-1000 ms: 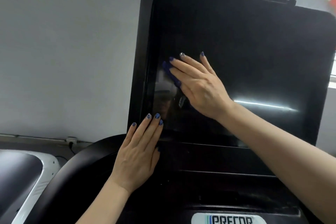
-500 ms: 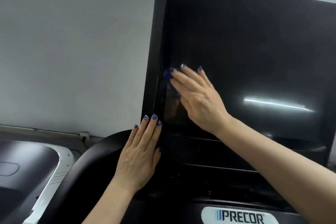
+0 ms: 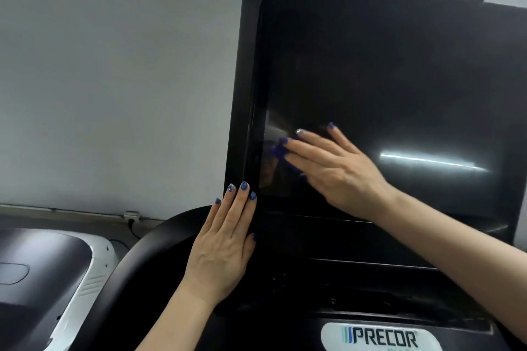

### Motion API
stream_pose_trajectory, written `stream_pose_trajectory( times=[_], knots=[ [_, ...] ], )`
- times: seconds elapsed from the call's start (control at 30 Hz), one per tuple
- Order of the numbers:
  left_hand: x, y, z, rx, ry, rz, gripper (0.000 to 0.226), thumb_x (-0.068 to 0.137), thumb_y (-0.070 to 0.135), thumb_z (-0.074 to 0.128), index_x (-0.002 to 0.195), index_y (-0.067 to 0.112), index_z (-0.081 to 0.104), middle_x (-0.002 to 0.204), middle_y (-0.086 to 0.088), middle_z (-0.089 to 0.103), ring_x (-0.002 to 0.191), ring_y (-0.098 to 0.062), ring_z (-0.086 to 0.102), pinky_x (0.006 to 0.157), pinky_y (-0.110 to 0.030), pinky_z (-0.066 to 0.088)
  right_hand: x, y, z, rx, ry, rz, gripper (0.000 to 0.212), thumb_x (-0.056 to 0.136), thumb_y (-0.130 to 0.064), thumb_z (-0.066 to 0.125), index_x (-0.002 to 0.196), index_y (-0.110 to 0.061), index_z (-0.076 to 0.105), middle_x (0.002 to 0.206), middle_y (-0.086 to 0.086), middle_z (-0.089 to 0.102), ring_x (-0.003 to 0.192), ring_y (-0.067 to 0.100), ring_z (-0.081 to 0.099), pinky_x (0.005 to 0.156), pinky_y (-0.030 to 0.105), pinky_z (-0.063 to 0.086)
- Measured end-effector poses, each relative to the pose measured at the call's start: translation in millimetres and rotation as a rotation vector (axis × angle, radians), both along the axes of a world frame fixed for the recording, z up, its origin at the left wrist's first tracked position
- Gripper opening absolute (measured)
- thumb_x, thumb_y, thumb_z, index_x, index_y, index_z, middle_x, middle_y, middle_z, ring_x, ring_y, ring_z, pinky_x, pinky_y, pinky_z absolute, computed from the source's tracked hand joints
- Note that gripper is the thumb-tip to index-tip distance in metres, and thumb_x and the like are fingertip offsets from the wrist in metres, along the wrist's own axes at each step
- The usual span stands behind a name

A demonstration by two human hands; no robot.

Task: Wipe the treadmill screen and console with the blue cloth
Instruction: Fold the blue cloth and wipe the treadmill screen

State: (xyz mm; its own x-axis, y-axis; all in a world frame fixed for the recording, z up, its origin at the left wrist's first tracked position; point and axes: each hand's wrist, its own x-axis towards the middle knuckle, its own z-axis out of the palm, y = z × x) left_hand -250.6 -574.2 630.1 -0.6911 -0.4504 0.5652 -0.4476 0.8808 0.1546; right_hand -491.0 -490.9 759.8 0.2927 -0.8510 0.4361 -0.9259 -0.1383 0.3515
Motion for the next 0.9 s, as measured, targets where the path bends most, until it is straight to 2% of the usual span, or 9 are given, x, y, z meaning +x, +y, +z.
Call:
stream_pose_trajectory(
  times=[0.17, 0.27, 0.33, 0.47, 0.53, 0.63, 0.7, 0.8, 0.9],
  knots=[
    [0, 0, -3, 0.007, 0.023, -0.006, 0.065, 0.098, 0.029, 0.038, 0.157, 0.011, 0.017, 0.168, -0.002, 0.005, 0.154, -0.022, 0.007, 0.124, -0.035, 0.01, 33, -17, -8, -0.133, -0.214, -0.109, 0.047, 0.097, -0.017, 0.044, 0.144, -0.014, 0.048, 0.154, -0.001, 0.039, 0.146, 0.022, 0.029, 0.121, 0.05, 0.015],
    [0, -1, -2, -0.001, 0.02, -0.008, 0.065, 0.098, 0.03, 0.037, 0.157, 0.011, 0.016, 0.168, -0.001, 0.004, 0.154, -0.022, 0.007, 0.124, -0.036, 0.011, 30, -7, -21, 0.01, -0.073, 0.002, 0.046, 0.1, -0.023, 0.04, 0.145, -0.018, 0.048, 0.155, -0.005, 0.038, 0.147, 0.019, 0.027, 0.122, 0.047, 0.013],
    [0, -1, -1, -0.001, 0.021, -0.011, 0.065, 0.099, 0.031, 0.037, 0.157, 0.011, 0.016, 0.168, -0.001, 0.003, 0.154, -0.021, 0.006, 0.123, -0.036, 0.012, 5, 5, -10, 0.018, 0.011, 0.007, 0.046, 0.1, -0.024, 0.04, 0.145, -0.022, 0.047, 0.155, -0.007, 0.038, 0.145, 0.016, 0.03, 0.122, 0.047, 0.014],
    [-2, -2, -4, 0.0, 0.023, -0.002, 0.064, 0.099, 0.03, 0.036, 0.157, 0.01, 0.016, 0.168, -0.002, 0.003, 0.154, -0.021, 0.005, 0.124, -0.036, 0.011, 4, -5, 5, -0.162, -0.205, -0.126, 0.046, 0.098, -0.017, 0.046, 0.144, -0.016, 0.048, 0.154, -0.003, 0.039, 0.145, 0.02, 0.031, 0.121, 0.052, 0.015],
    [-1, -1, -6, 0.003, 0.016, -0.005, 0.065, 0.099, 0.03, 0.036, 0.157, 0.01, 0.015, 0.168, -0.003, 0.003, 0.154, -0.022, 0.006, 0.124, -0.037, 0.011, 25, -13, -7, -0.165, -0.245, -0.127, 0.047, 0.099, -0.018, 0.042, 0.145, -0.015, 0.046, 0.155, -0.003, 0.038, 0.146, 0.021, 0.027, 0.121, 0.051, 0.013],
    [0, -2, -4, 0.001, 0.016, -0.006, 0.063, 0.101, 0.032, 0.034, 0.157, 0.01, 0.015, 0.168, -0.003, 0.003, 0.154, -0.022, 0.007, 0.124, -0.037, 0.01, 21, 2, -22, -0.006, -0.073, -0.012, 0.047, 0.099, -0.022, 0.04, 0.146, -0.02, 0.044, 0.155, -0.006, 0.036, 0.147, 0.019, 0.025, 0.122, 0.047, 0.011],
    [1, -2, -2, -0.012, -0.003, -0.011, 0.06, 0.106, 0.037, 0.025, 0.158, 0.011, 0.013, 0.168, -0.004, 0.005, 0.154, -0.022, 0.007, 0.124, -0.038, 0.009, -3, 20, -16, 0.09, 0.031, 0.028, 0.047, 0.101, -0.024, 0.039, 0.148, -0.024, 0.041, 0.156, -0.01, 0.034, 0.147, 0.016, 0.025, 0.123, 0.047, 0.009],
    [6, -4, -2, -0.049, -0.018, -0.004, 0.062, 0.106, 0.038, 0.026, 0.159, 0.01, 0.009, 0.167, -0.008, 0.007, 0.154, -0.023, 0.012, 0.124, -0.042, 0.01, -37, 46, -7, 0.127, 0.091, 0.032, 0.044, 0.104, -0.028, 0.033, 0.147, -0.026, 0.042, 0.155, -0.012, 0.034, 0.146, 0.014, 0.028, 0.121, 0.051, 0.012],
    [10, -6, -4, -0.033, 0.001, 0.003, 0.065, 0.104, 0.037, 0.03, 0.159, 0.008, 0.01, 0.167, -0.011, 0.008, 0.153, -0.022, 0.013, 0.125, -0.041, 0.009, -40, 48, -6, 0.114, 0.088, 0.041, 0.044, 0.104, -0.027, 0.032, 0.146, -0.025, 0.044, 0.154, -0.011, 0.036, 0.145, 0.015, 0.029, 0.122, 0.049, 0.012]
  ],
)
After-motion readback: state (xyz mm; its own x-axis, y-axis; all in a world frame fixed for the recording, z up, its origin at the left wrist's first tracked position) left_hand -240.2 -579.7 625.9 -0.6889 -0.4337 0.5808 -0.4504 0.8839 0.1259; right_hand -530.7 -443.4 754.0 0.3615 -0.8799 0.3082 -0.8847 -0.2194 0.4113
